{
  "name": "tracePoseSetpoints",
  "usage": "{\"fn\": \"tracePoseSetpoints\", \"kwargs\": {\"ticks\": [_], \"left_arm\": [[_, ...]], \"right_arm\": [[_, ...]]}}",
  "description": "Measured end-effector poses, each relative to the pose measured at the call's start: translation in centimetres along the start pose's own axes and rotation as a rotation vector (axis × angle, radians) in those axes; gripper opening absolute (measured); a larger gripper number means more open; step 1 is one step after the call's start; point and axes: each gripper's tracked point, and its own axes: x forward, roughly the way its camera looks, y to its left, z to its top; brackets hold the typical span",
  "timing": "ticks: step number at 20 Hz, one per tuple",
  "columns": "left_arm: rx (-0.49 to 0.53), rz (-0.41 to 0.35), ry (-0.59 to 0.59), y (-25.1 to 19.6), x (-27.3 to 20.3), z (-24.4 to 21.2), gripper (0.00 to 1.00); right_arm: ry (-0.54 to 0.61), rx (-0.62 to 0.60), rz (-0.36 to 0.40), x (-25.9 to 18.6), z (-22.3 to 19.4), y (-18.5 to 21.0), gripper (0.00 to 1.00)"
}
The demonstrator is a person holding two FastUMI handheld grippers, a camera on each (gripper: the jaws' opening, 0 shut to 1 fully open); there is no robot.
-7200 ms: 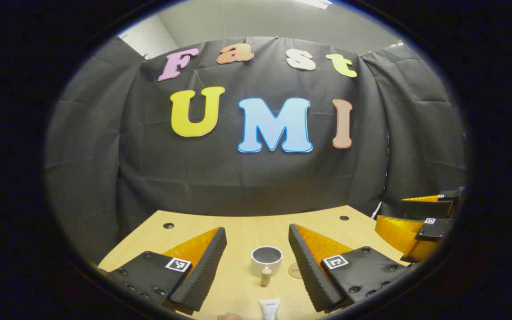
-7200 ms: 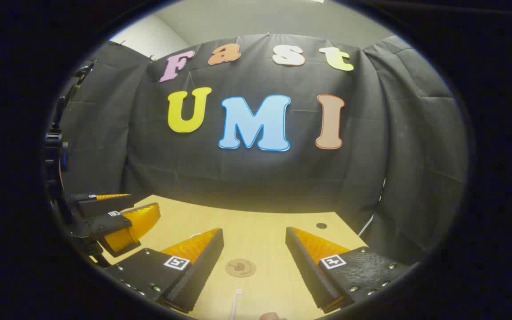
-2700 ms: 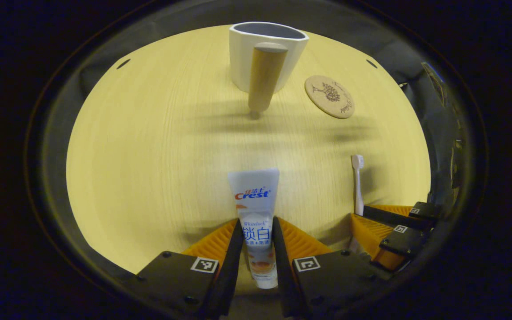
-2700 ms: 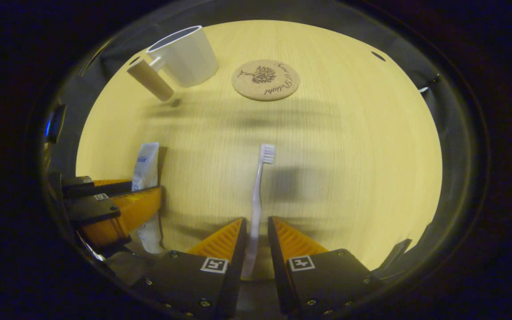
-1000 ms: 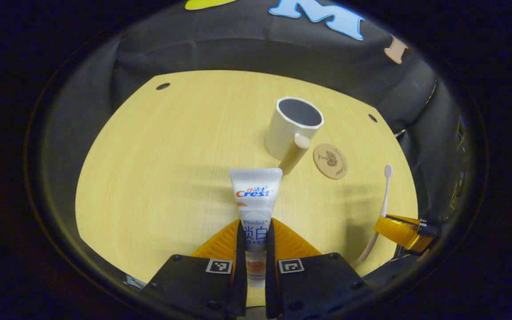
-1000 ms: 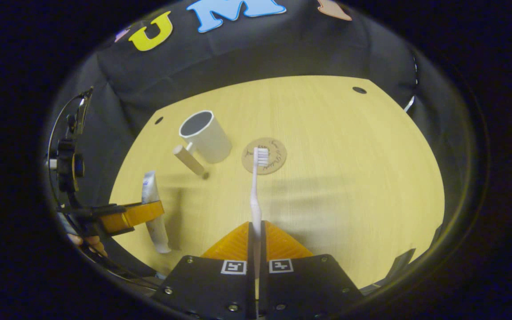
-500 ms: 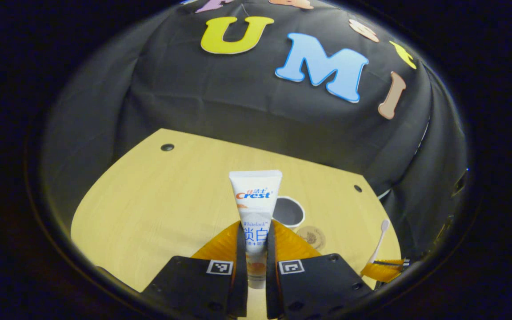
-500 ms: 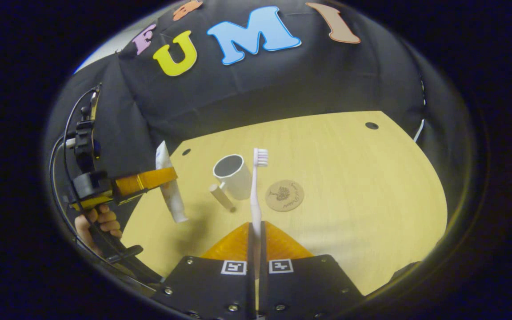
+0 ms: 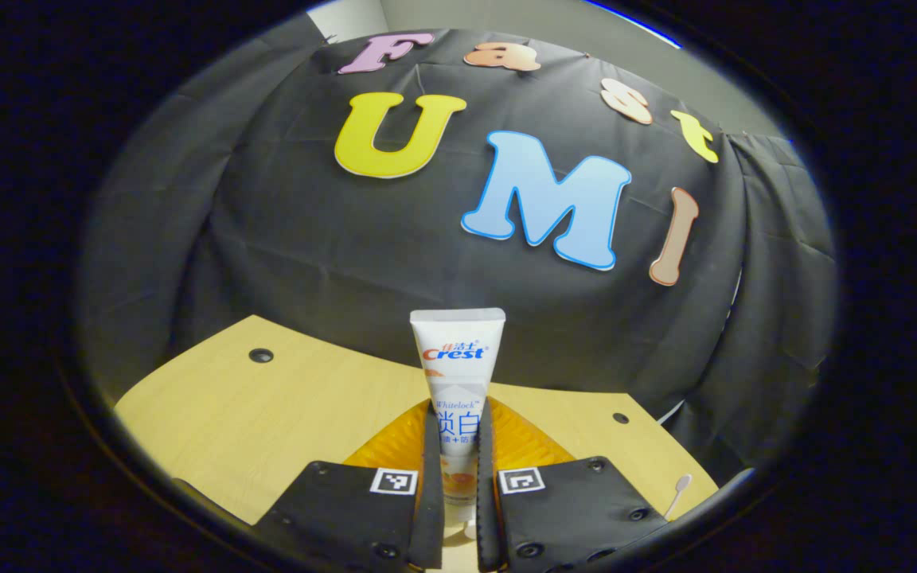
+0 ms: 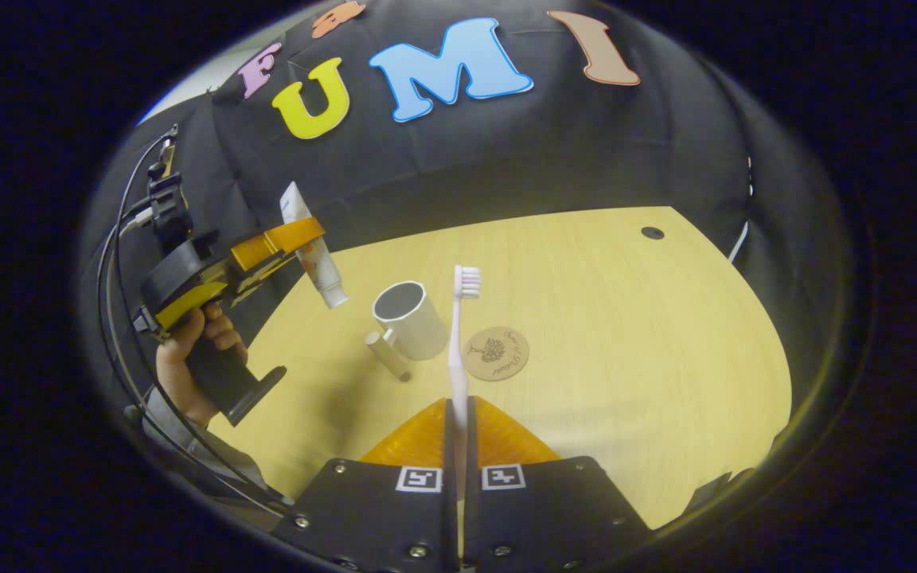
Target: Put the toothbrush and toothpaste on the desktop into the cup, then pick up the cup and place it on the coaster on the desktop.
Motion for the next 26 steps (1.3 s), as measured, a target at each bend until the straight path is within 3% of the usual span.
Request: {"fn": "tracePoseSetpoints", "kwargs": {"ticks": [11, 22, 24, 26], "left_arm": [[-0.023, -0.051, 0.108, -0.6, 7.9, -6.2, 0.23], [-0.014, -0.108, 0.291, -1.0, 6.9, -12.6, 0.34], [-0.013, -0.108, 0.272, -1.0, 6.5, -11.8, 0.65], [-0.002, -0.095, 0.274, -0.6, 5.9, -11.6, 0.75]], "right_arm": [[0.006, 0.059, -0.068, -0.3, -0.6, -0.5, 0.04], [0.012, 0.042, -0.039, 0.6, -0.2, 0.8, 0.04], [0.007, 0.030, -0.023, 0.7, 0.1, 1.5, 0.04], [0.001, 0.018, -0.006, 0.9, 0.3, 1.9, 0.04]]}}
